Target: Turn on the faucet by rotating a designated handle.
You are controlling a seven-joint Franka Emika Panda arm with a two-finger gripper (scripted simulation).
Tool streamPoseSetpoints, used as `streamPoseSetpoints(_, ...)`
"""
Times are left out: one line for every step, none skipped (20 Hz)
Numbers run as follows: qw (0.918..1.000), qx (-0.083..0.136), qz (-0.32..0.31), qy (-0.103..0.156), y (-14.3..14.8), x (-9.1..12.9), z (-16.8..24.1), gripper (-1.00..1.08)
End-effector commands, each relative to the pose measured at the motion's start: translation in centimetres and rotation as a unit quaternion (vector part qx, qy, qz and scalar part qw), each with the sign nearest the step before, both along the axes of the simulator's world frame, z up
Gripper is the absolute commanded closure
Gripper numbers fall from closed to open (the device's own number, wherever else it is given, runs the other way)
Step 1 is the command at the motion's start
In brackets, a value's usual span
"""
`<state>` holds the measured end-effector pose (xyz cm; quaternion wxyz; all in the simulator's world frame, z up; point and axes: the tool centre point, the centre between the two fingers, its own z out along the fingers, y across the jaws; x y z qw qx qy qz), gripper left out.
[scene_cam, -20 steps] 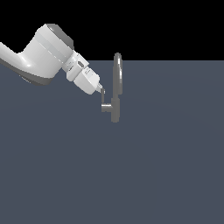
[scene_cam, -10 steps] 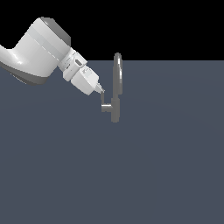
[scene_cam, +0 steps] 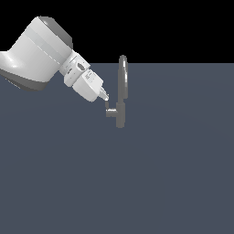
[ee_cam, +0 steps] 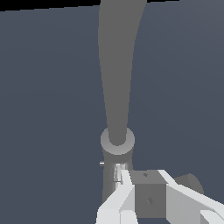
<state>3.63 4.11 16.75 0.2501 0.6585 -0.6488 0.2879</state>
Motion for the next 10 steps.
streamPoseSetpoints(0.9999,-0.002,-0.004,0.01,-0.2,-1.5,-1.1,1.08)
streamPoseSetpoints(0.9999,-0.002,-0.004,0.01,-0.2,-1.8,-1.2,1.08)
streamPoseSetpoints(0.9999,-0.002,-0.004,0.01,-0.2,-2.2,-1.3,1.08)
streamPoseSetpoints(0.9999,-0.002,-0.004,0.01,-0.3,-2.5,-1.5,1.08)
streamPoseSetpoints(0.9999,-0.002,-0.004,0.01,-0.3,-2.8,-1.6,1.08)
streamPoseSetpoints(0.9999,-0.002,-0.005,0.011,-0.3,-3.1,-1.7,1.08)
streamPoseSetpoints(0.9999,-0.002,-0.005,0.011,-0.3,-3.5,-1.8,1.08)
streamPoseSetpoints(0.9999,-0.002,-0.005,0.011,-0.3,-3.8,-2.0,1.08)
streamPoseSetpoints(0.9999,-0.002,-0.005,0.011,-0.3,-3.8,-2.0,1.08)
streamPoseSetpoints(1.0,-0.001,0.003,0.003,0.4,-2.9,-1.2,1.08)
